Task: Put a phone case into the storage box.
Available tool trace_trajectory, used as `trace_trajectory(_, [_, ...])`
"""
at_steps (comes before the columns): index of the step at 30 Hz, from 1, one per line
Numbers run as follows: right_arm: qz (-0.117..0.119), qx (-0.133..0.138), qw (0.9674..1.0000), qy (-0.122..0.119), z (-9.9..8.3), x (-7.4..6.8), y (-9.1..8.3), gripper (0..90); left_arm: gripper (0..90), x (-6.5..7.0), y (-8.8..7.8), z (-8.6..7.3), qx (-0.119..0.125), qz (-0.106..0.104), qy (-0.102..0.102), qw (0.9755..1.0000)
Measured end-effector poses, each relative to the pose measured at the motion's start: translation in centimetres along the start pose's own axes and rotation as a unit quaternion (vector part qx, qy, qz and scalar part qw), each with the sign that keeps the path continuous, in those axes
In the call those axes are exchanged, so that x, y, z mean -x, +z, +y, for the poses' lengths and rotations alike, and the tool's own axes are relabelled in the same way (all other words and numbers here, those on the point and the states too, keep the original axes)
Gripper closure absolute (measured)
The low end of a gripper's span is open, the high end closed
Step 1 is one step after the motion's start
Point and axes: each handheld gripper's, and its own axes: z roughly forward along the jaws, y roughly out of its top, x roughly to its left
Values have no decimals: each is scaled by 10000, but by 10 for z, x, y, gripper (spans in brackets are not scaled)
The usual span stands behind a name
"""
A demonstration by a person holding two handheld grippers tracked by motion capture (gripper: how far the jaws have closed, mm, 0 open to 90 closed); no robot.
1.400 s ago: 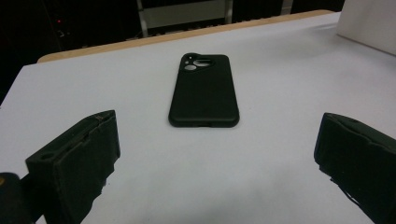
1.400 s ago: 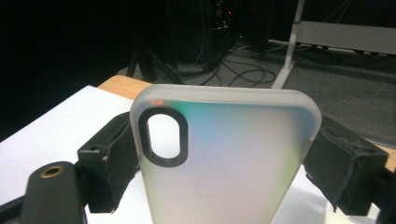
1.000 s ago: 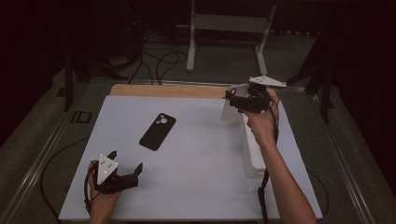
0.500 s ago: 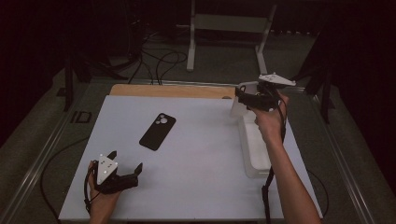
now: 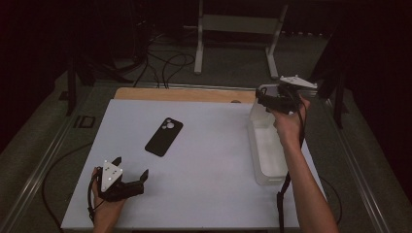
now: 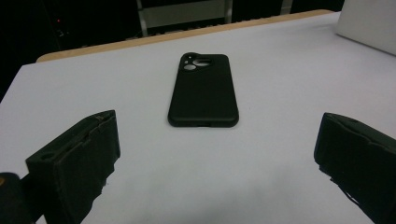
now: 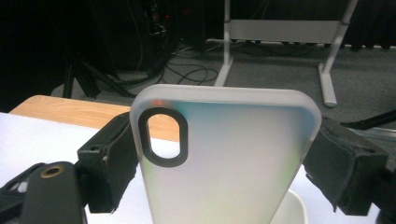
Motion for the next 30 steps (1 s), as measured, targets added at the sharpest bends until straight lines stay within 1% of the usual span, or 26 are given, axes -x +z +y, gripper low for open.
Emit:
trace_trajectory(7, [-172,-110,9998,-38,-1,8,4,166,8,0,0,0,-2,7,-4,10000])
trace_trajectory(11, [-248,-181,9995,38,-3,13,8,166,8,0,1,0,-3,3,3,10000])
trace_trajectory(17, [-355,-287,9989,40,-7,20,16,166,9,0,0,0,-6,14,-9,10000])
trace_trajectory(24, [-459,-437,9980,74,-12,24,26,166,9,0,0,0,18,20,-12,10000])
trace_trajectory(30, [-487,-524,9974,61,-17,24,34,166,9,0,0,0,13,18,-8,10000])
